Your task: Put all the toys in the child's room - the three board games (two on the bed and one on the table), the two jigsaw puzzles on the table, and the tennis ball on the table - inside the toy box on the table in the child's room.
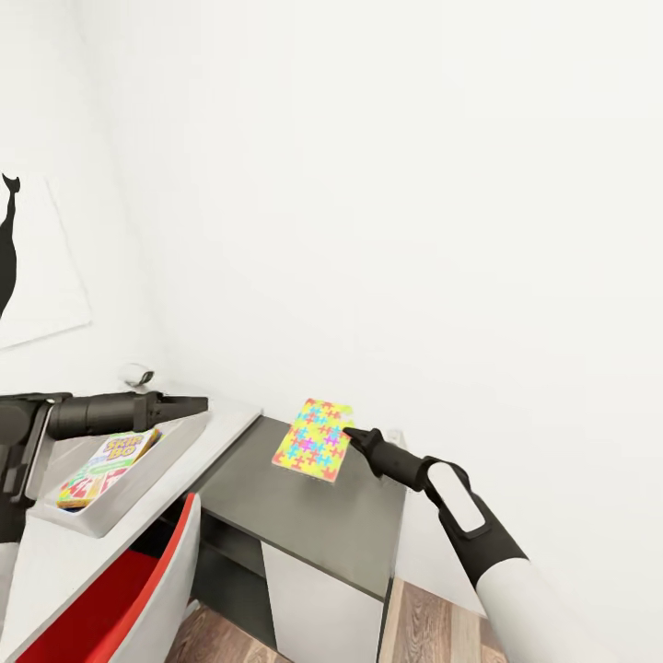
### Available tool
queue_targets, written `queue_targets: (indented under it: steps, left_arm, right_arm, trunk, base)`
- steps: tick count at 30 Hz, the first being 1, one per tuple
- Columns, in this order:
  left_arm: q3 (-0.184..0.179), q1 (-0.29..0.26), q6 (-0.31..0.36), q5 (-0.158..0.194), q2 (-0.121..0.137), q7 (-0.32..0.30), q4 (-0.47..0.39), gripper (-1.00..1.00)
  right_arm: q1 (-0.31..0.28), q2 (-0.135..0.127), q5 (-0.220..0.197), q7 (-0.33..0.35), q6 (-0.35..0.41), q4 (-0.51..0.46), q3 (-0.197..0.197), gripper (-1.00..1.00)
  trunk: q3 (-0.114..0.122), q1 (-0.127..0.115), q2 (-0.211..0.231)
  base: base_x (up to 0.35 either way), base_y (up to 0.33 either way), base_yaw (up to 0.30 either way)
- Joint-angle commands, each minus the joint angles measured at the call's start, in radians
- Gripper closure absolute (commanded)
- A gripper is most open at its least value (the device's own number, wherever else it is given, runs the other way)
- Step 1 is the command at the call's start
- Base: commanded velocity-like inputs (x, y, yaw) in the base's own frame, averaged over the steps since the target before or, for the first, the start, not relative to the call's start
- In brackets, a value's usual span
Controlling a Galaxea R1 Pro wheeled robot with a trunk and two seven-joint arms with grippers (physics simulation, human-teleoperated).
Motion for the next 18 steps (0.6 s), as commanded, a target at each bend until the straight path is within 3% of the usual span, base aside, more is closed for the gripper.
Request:
queue_targets:
  steps: [1,7,13,18]
  left_arm:
    - [0.009,-0.001,0.011,0.001,0.01,-0.003,0.0,-1.0]
    - [0.024,-0.002,0.011,-0.003,0.029,-0.003,0.0,-1.0]
    - [0.024,-0.002,0.011,-0.005,0.03,-0.003,0.0,-1.0]
    - [0.021,-0.002,0.011,-0.009,0.031,-0.003,0.001,-1.0]
  right_arm:
    - [0.0,0.001,0.004,0.001,0.002,-0.014,0.0,1.0]
    - [-0.001,0.007,0.004,-0.025,0.004,-0.051,0.005,1.0]
    - [-0.002,0.061,0.006,-0.072,0.004,-0.097,0.014,1.0]
    - [-0.003,0.086,0.005,-0.14,0.005,-0.109,0.02,1.0]
  trunk:
    - [-0.001,0.0,-0.001]
    - [-0.001,0.0,-0.001]
    - [0.0,0.0,-0.001]
    - [0.002,0.0,-0.001]
  base:
    - [0.0,0.0,0.0]
    - [0.0,0.0,0.0]
    - [0.0,0.0,0.003]
    - [0.0,0.0,0.168]
